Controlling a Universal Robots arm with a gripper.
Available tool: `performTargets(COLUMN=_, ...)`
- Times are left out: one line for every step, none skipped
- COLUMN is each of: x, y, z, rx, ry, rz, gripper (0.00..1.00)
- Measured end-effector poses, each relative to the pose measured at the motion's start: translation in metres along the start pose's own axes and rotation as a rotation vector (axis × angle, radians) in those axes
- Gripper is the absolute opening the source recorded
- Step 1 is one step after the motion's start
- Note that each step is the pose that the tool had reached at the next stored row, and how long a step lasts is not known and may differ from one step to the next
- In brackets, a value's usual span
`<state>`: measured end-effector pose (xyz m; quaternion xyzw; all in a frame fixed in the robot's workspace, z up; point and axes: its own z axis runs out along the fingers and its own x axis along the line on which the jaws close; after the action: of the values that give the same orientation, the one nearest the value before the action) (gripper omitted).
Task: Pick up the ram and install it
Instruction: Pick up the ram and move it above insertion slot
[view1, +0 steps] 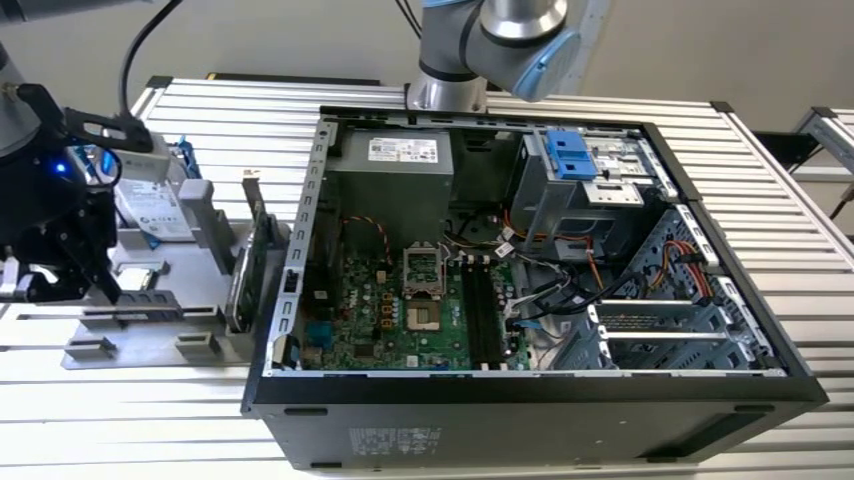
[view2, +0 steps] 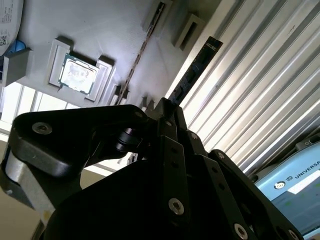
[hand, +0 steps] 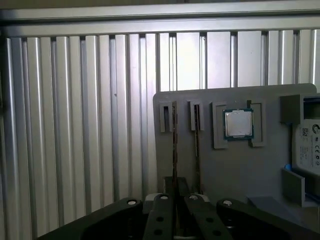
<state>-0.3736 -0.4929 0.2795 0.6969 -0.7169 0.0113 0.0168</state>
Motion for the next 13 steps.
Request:
performTargets(x=0.0000, y=0.0000, z=-0.0008, rx=0.0000, ry=0.0000, rz=0.000, gripper=0.00)
performTargets(x=0.0000, y=0.0000, z=-0.0010, rx=0.0002, ry=-0.0002, rz=0.001, gripper=0.00)
performTargets(x=0.0000, y=0.0000, z=-0.0010, rx=0.0003, ry=-0.0003, rz=0.001, gripper=0.00)
performTargets(x=0.0000, y=0.0000, z=-0.0010, rx=0.0002, ry=-0.0002, rz=0.001, gripper=0.00)
performTargets(x=0.0000, y=0.0000, z=-0.0011, rx=0.0002, ry=-0.0002, rz=0.001, gripper=0.00)
performTargets(x=0.0000, y=0.0000, z=-0.0011, rx=0.0001, ry=-0.0001, rz=0.001, gripper=0.00)
performTargets(x=0.0000, y=0.0000, z=-0.0012, rx=0.0001, ry=-0.0001, rz=0.001, gripper=0.00)
performTargets(x=0.0000, y=0.0000, z=-0.0012, rx=0.0000, ry=-0.0001, rz=0.001, gripper=0.00)
performTargets(x=0.0000, y=0.0000, z=-0.0012, rx=0.0000, ry=-0.0001, rz=0.001, gripper=0.00)
performTargets(x=0.0000, y=0.0000, z=-0.0012, rx=0.0000, ry=-0.0001, rz=0.001, gripper=0.00)
performTargets(x=0.0000, y=0.0000, z=-0.0012, rx=0.0000, ry=0.0000, rz=0.001, gripper=0.00)
performTargets(x=0.0000, y=0.0000, z=-0.0012, rx=0.0000, ry=-0.0001, rz=0.001, gripper=0.00)
performTargets(x=0.0000, y=0.0001, z=-0.0012, rx=0.0000, ry=-0.0001, rz=0.001, gripper=0.00)
